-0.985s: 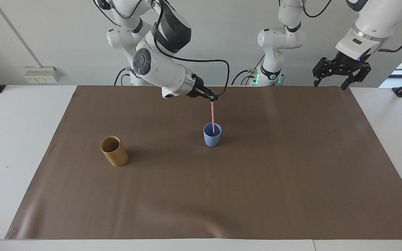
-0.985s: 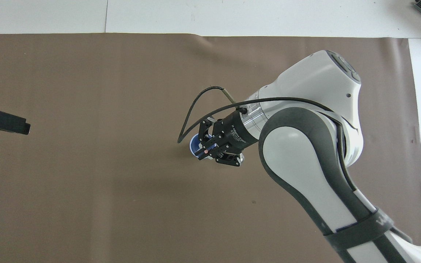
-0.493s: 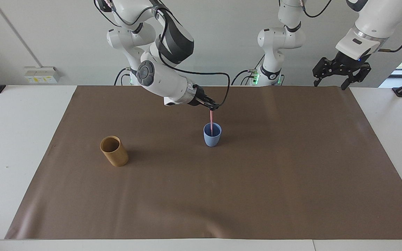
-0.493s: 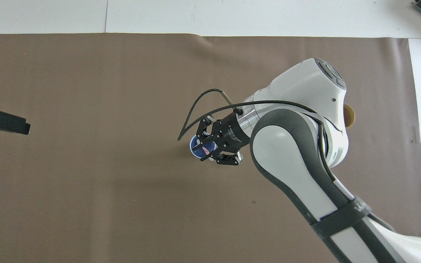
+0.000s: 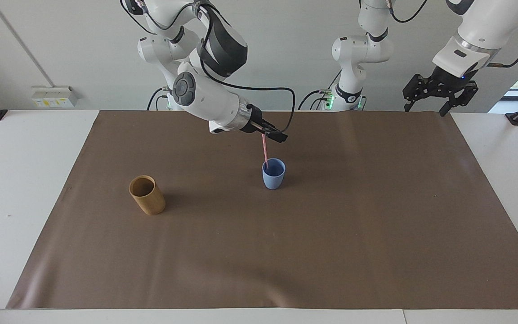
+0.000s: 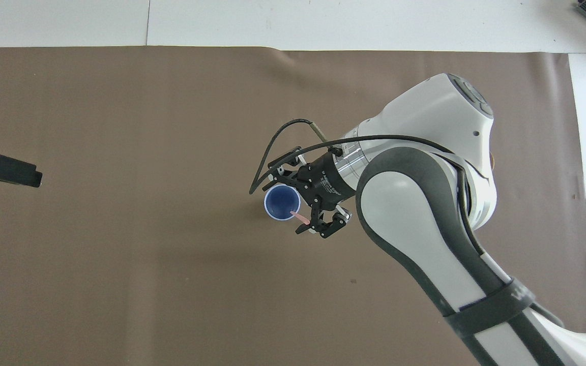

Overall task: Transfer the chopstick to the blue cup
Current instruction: 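Lower the chopstick into the blue cup and open the right gripper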

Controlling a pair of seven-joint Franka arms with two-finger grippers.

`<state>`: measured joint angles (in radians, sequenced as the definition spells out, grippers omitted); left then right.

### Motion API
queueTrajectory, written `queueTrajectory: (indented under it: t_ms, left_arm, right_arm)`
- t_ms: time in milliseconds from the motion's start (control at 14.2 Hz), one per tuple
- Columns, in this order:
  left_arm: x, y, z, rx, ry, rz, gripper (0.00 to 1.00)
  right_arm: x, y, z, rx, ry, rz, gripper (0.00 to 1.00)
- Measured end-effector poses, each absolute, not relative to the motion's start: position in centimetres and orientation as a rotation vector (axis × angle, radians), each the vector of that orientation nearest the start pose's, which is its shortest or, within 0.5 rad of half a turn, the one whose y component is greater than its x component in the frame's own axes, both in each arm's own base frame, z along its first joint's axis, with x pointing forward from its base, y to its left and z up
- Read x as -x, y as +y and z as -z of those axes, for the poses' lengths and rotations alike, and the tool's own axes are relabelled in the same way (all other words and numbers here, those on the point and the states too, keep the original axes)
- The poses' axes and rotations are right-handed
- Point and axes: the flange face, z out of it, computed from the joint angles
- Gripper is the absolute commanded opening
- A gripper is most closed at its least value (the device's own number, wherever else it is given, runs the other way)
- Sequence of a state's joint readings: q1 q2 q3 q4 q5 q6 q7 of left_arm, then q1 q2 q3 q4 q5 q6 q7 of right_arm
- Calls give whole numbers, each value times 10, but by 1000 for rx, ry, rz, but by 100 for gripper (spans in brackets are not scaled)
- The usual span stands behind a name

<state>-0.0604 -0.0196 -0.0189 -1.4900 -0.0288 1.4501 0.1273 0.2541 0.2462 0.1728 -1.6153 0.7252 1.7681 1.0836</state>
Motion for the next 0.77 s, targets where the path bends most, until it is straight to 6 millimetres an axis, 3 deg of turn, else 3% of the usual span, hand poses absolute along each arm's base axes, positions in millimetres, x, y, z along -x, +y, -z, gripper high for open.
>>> queueTrajectory:
  t_ms: [563, 633, 704, 774]
  left_arm:
    - [-534, -46, -662, 3153, 332, -32, 100]
    - [-534, -46, -662, 3153, 332, -32, 100]
    - [-534, -46, -662, 3153, 332, -32, 100]
    - [-534, -46, -662, 3153, 332, -32, 100]
  right_arm:
    - [-553, 318, -502, 2341, 1003, -709, 100]
    - [-552, 324, -499, 2346, 977, -687, 82]
    - [-549, 332, -495, 2354, 952, -672, 36]
    - [-546, 338, -491, 2365, 928, -669, 10]
